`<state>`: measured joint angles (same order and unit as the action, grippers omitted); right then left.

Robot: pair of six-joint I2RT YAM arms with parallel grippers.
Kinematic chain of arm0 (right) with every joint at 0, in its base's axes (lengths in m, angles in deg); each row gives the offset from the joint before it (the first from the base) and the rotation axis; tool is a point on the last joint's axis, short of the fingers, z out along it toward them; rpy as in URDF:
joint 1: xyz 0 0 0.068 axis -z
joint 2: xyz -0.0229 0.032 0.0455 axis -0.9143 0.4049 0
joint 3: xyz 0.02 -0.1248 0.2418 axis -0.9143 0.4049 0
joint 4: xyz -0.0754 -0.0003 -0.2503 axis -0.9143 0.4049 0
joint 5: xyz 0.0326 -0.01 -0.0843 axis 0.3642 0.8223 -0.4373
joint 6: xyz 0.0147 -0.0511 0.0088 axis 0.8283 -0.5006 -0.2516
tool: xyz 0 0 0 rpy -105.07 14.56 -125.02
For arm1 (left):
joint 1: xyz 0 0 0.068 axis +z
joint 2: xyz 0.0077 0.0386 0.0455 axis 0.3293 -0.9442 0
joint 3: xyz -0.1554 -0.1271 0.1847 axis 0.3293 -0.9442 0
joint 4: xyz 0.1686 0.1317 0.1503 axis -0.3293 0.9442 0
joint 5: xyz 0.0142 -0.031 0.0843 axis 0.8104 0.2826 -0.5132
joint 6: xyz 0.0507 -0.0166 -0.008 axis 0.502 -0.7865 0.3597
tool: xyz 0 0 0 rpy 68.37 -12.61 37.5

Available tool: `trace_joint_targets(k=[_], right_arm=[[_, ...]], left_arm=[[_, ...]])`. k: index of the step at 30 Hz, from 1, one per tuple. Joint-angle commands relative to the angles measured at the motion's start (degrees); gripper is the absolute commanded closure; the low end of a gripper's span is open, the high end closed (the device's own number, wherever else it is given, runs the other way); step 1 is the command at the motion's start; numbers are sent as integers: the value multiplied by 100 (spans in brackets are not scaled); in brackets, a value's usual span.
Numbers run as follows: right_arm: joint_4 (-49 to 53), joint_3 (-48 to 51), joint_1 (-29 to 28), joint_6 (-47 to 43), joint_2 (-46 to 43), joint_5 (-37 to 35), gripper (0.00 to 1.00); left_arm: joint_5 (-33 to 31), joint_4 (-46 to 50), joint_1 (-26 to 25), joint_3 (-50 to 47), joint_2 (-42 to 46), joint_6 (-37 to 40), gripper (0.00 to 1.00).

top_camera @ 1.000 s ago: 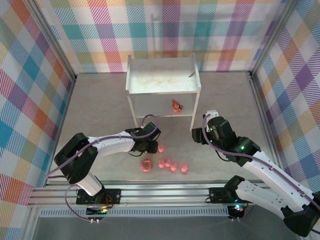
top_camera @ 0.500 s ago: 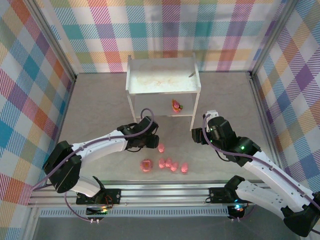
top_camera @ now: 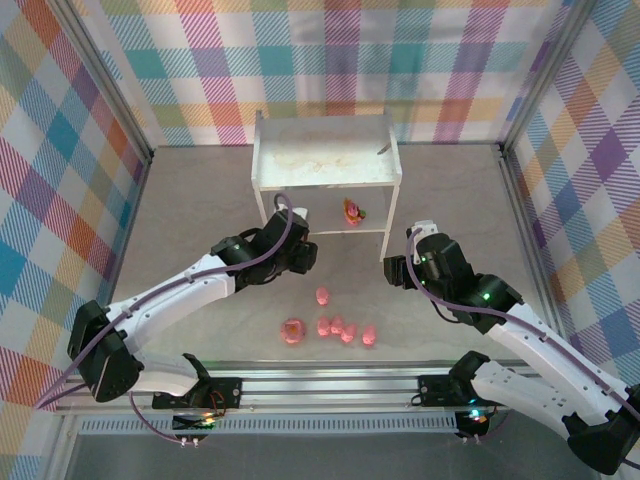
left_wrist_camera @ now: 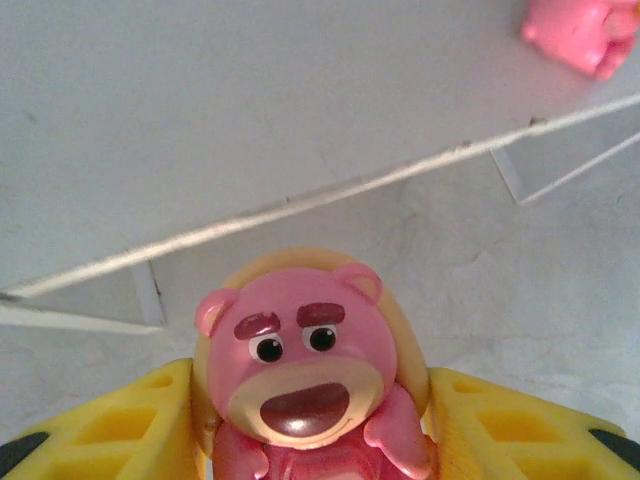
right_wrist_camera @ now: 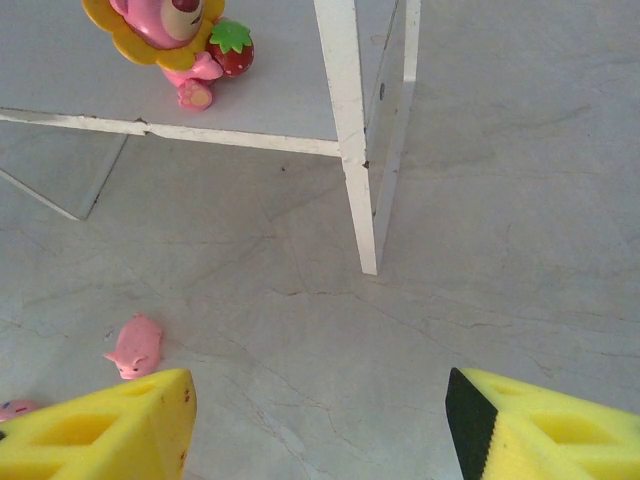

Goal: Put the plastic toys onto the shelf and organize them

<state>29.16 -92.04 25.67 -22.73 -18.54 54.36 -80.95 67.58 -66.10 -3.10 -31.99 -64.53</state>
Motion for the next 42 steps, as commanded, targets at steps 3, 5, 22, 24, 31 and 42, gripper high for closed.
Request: trace_joint_targets(k=[3, 5, 22, 24, 31, 42], right_arm=[[-124, -16, 37, -46, -60, 6, 32], [-125, -22, 37, -47, -64, 6, 32], [-165, -39, 37, -80, 29, 13, 32], [-160, -39, 45, -108, 14, 2, 32], [-155, -40, 45, -145, 9, -20, 32], [-143, -48, 70, -239, -10, -46, 32]], left_arm=[[-654, -540, -77, -119, 292, 439, 66], [-830, -826, -81, -271, 399, 496, 66], [-1315, -2151, -81, -657, 382, 892, 66], [-1321, -2168, -79, -638, 339, 916, 66], [-1275, -2134, -81, -536, 113, 902, 65], [-1429, -2518, -80, -747, -6, 857, 64]])
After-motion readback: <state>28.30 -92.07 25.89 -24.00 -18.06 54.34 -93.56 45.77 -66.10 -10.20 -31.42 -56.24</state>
